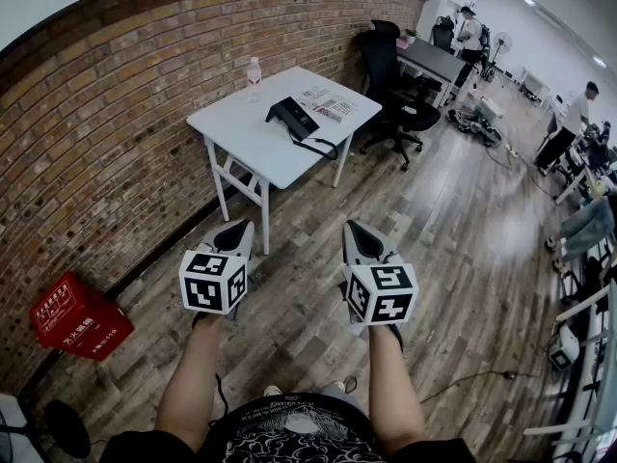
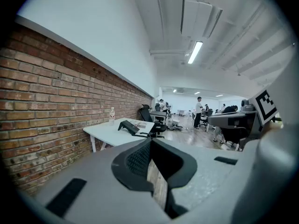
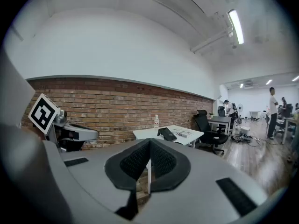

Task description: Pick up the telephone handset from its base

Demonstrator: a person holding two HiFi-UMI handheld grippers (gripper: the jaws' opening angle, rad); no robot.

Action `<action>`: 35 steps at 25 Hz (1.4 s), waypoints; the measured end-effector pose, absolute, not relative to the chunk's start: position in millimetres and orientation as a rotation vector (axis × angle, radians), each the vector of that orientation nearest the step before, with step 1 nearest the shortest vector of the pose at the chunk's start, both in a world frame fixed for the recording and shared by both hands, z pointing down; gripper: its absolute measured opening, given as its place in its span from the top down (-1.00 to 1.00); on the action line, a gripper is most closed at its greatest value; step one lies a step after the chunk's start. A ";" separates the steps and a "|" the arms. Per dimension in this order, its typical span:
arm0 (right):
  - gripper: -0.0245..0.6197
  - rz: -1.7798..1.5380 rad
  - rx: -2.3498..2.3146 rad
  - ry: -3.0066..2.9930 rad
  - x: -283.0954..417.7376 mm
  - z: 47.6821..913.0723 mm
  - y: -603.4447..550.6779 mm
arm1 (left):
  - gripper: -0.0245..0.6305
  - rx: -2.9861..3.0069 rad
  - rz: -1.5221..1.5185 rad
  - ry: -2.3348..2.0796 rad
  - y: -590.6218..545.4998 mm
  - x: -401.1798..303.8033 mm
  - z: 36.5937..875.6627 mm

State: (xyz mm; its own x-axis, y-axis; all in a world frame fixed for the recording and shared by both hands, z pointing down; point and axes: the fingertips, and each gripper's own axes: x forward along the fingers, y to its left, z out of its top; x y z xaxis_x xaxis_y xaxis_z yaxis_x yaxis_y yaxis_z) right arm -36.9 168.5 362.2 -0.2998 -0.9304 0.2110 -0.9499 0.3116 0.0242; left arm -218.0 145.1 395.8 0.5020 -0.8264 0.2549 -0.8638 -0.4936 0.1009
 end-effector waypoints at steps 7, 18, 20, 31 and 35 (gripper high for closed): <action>0.92 0.149 1.747 -2.375 -48.3 366.0 165.4 | 0.90 2.541 0.260 -1.408 138.3 -222.1 398.2; 0.92 0.182 1.720 -2.375 -32.6 382.2 131.2 | 0.90 2.530 0.195 -1.352 98.3 -197.4 403.4; 0.92 0.182 1.709 -2.388 -26.0 384.2 119.2 | 0.88 2.526 0.177 -1.352 86.0 -189.7 403.3; 0.92 0.212 1.626 -2.467 42.7 390.0 15.6 | 0.65 2.465 0.164 -1.371 -10.5 -117.4 407.6; 0.92 0.215 1.576 -2.503 64.9 385.4 -22.7 | 0.58 2.433 0.155 -1.412 -44.1 -94.1 402.3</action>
